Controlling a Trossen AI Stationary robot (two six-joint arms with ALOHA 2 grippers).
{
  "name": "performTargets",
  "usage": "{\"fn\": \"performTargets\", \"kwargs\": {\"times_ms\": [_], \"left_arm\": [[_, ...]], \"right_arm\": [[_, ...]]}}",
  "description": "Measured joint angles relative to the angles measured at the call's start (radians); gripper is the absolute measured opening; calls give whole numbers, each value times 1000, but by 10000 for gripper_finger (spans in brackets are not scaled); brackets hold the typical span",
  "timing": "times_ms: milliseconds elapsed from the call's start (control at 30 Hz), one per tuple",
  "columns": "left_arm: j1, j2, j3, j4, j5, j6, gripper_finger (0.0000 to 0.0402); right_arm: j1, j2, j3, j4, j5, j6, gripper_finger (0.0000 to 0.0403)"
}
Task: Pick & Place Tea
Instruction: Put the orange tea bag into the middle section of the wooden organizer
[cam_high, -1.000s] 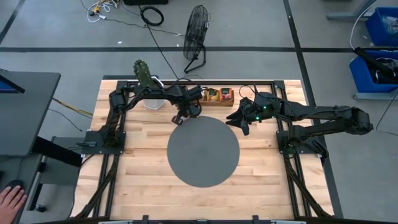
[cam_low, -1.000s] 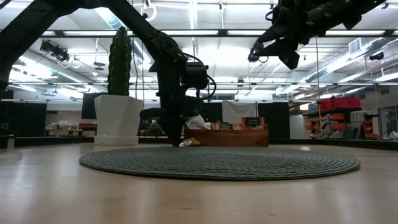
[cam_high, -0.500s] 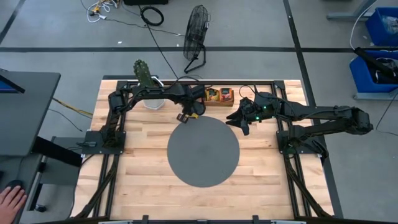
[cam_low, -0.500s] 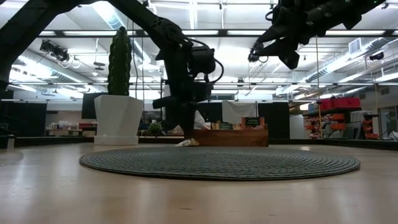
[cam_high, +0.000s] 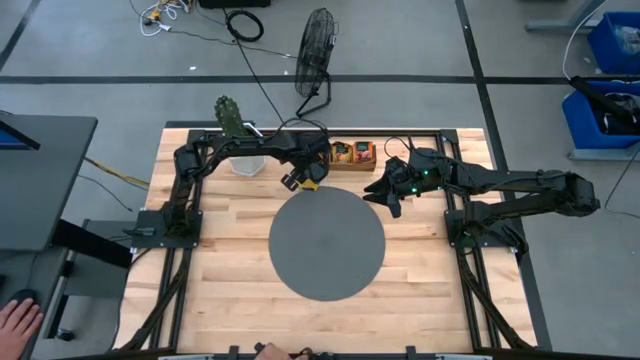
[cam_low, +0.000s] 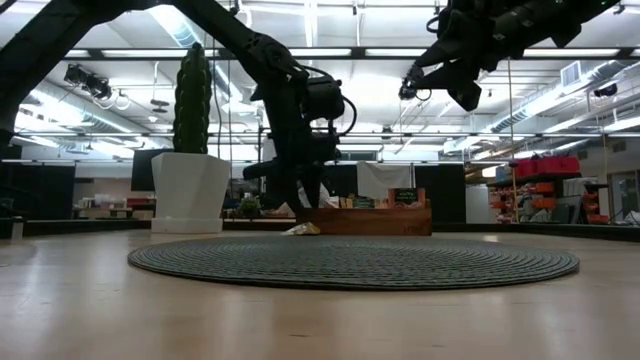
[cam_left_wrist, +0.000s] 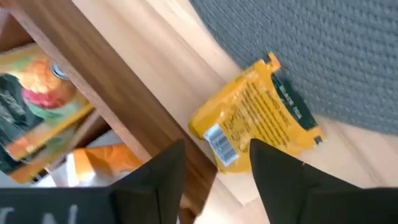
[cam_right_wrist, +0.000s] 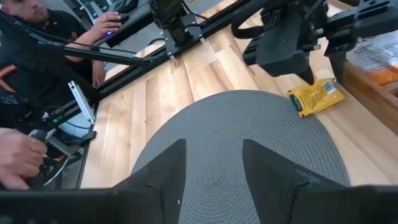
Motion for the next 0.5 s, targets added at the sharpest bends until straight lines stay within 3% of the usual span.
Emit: {"fn": "performTargets", "kwargs": {"times_ms": [267,500], "left_arm": [[2,0,0,-10,16,34,148],[-10,0,0,-5,-4,-13,161]], "right_arm": [[0,0,0,-1,-18,0,165],[0,0,0,-8,-43,0,165]]}}
